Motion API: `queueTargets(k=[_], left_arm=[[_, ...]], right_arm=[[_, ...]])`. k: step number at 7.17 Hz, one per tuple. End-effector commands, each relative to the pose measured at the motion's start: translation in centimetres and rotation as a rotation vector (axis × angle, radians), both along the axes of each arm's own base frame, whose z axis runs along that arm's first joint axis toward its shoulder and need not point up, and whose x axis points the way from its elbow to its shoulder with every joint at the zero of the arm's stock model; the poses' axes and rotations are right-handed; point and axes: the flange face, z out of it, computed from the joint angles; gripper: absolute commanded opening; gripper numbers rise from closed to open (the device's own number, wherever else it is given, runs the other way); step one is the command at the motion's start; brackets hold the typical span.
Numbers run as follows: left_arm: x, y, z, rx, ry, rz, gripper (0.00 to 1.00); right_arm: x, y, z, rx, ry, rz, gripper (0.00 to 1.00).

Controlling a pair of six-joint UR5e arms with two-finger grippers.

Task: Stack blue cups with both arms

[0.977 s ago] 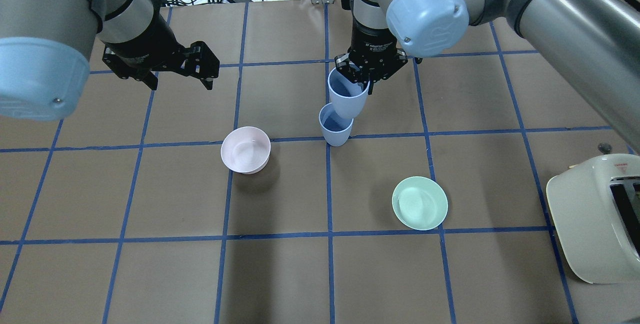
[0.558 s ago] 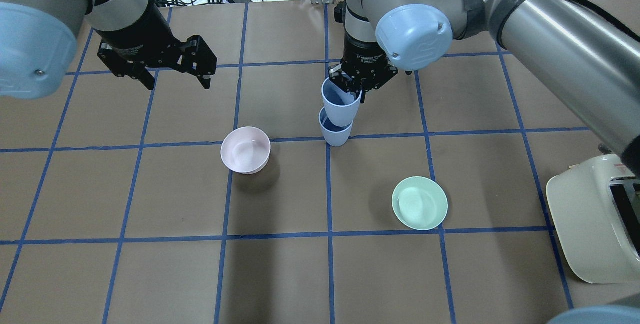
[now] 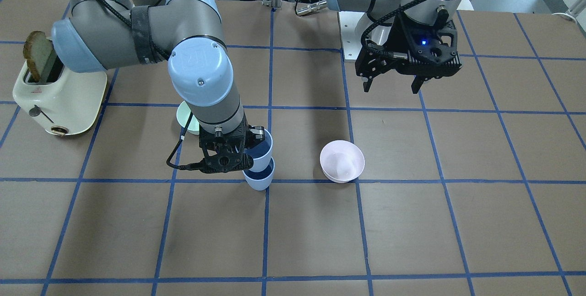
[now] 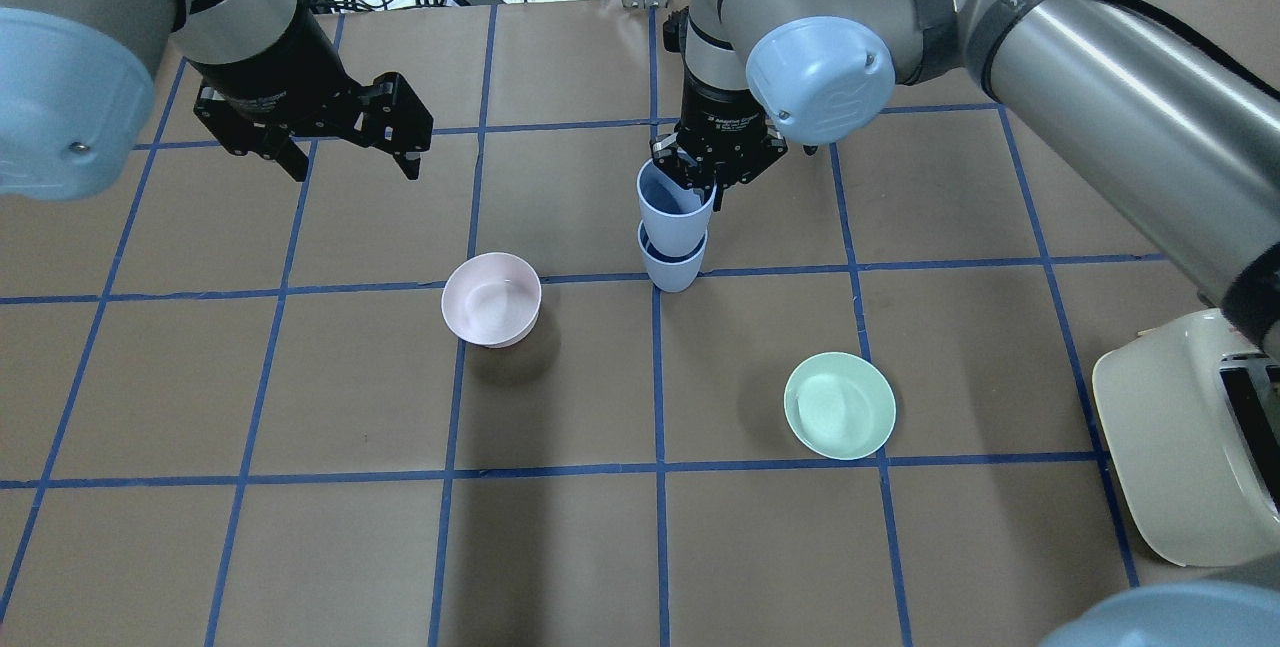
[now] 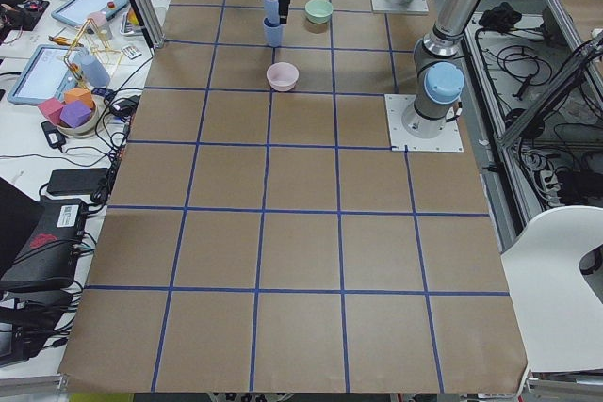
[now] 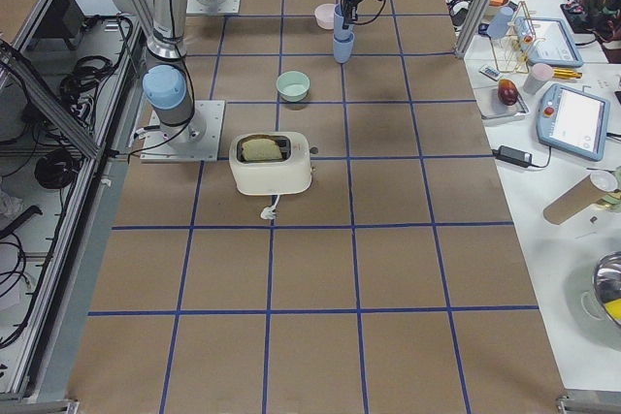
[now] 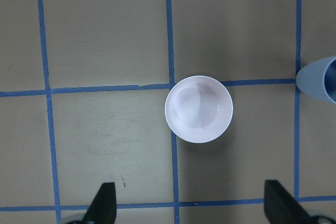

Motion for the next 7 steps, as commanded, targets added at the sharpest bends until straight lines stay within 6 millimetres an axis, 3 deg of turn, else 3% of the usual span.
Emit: queueTargets(k=[1, 2, 3, 5, 6, 7], left_arm=[[-0.1, 0.1, 0.0, -0.001, -0.001, -0.002, 1.00], [0.0, 0.1, -0.1, 0.001, 0.001, 0.000, 1.00], [0.0, 0.1, -0.1, 0.001, 0.001, 0.000, 1.00], [0.0, 0.2, 0.0, -0.001, -0.001, 0.000, 1.00], [0.0, 0.2, 0.0, -0.001, -0.001, 0.000, 1.00], [-0.1, 0.2, 0.0, -0.001, -0.001, -0.002, 1.00]], right_arm=[[0.3, -1.1, -1.3, -0.027, -0.007, -0.004, 0.04], [0.3, -1.3, -1.5, -0.035, -0.009, -0.007, 0.57], [0.3, -1.3, -1.8, -0.035, -0.010, -0.008, 1.00], [-0.1, -1.2, -1.6, -0.027, 0.009, -0.012, 1.00], [-0.8, -1.5, -0.4, -0.044, 0.006, -0.019, 1.00], [-2.1, -1.1, 3.2, -0.099, -0.003, -0.025, 1.00]])
